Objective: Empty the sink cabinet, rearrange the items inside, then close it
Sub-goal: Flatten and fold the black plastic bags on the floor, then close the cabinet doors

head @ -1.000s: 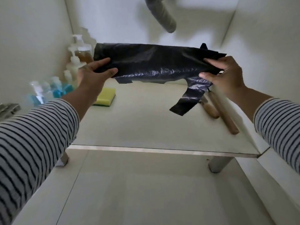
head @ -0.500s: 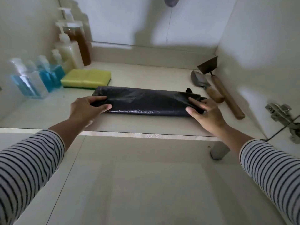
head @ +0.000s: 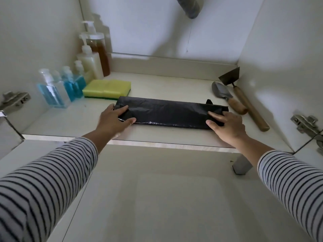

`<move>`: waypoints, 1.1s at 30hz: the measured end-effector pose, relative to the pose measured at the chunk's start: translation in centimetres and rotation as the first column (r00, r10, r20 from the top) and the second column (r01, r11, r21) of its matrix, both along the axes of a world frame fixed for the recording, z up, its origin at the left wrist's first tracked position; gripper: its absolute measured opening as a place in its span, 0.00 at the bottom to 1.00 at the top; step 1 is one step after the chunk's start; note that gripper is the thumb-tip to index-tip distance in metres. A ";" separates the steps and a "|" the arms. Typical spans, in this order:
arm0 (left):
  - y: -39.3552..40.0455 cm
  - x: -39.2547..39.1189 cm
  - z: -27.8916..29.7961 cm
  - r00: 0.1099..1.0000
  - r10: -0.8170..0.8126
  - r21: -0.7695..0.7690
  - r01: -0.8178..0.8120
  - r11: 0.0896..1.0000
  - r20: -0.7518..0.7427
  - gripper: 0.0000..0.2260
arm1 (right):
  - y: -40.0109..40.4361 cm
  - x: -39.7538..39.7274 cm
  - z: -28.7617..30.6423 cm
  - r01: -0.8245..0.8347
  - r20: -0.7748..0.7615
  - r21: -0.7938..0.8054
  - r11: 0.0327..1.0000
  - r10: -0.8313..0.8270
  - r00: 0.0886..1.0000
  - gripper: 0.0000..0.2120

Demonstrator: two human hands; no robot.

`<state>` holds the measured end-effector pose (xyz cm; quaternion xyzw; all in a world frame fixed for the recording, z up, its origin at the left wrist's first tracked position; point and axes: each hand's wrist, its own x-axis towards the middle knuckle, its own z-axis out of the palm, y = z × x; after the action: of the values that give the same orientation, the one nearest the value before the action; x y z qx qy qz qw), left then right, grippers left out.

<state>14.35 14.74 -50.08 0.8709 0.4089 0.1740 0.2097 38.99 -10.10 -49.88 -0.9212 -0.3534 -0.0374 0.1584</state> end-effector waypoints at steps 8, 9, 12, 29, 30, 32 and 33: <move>-0.8 -1.7 3.6 0.990 0.016 0.079 -0.005 0.997 -0.138 0.33 | 0.1 -3.1 5.6 -0.134 0.155 -0.210 0.968 0.169 0.973 0.34; -1.2 -2.3 4.4 0.985 0.009 0.106 0.010 0.994 -0.173 0.31 | 0.1 -3.9 6.5 -0.170 0.136 -0.252 0.953 0.209 0.968 0.33; -2.3 -4.6 6.4 0.944 -0.004 0.174 0.065 0.983 -0.330 0.30 | 0.2 -6.5 8.4 -0.282 0.038 -0.376 0.883 0.319 0.947 0.29; -10.4 -28.7 24.1 0.902 0.307 0.429 -0.158 0.889 -0.304 0.25 | 4.2 -24.9 20.3 -0.734 0.074 -0.133 0.666 0.745 0.663 0.25; -10.8 -30.4 25.1 0.897 0.333 0.439 -0.184 0.880 -0.291 0.25 | 4.8 -26.4 21.3 -0.769 0.093 -0.120 0.627 0.779 0.621 0.26; -11.9 -33.6 27.3 0.884 0.393 0.467 -0.243 0.850 -0.255 0.25 | 6.2 -29.6 23.2 -0.835 0.125 -0.098 0.542 0.839 0.530 0.26; -12.6 -35.2 28.4 0.878 0.418 0.484 -0.268 0.833 -0.233 0.25 | 6.8 -31.2 24.2 -0.863 0.143 -0.088 0.498 0.863 0.484 0.26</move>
<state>-20.85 2.19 -21.68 0.8228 0.5398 0.1486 -0.0979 7.76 -3.32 -25.73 -0.6135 -0.7794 -0.0298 0.1236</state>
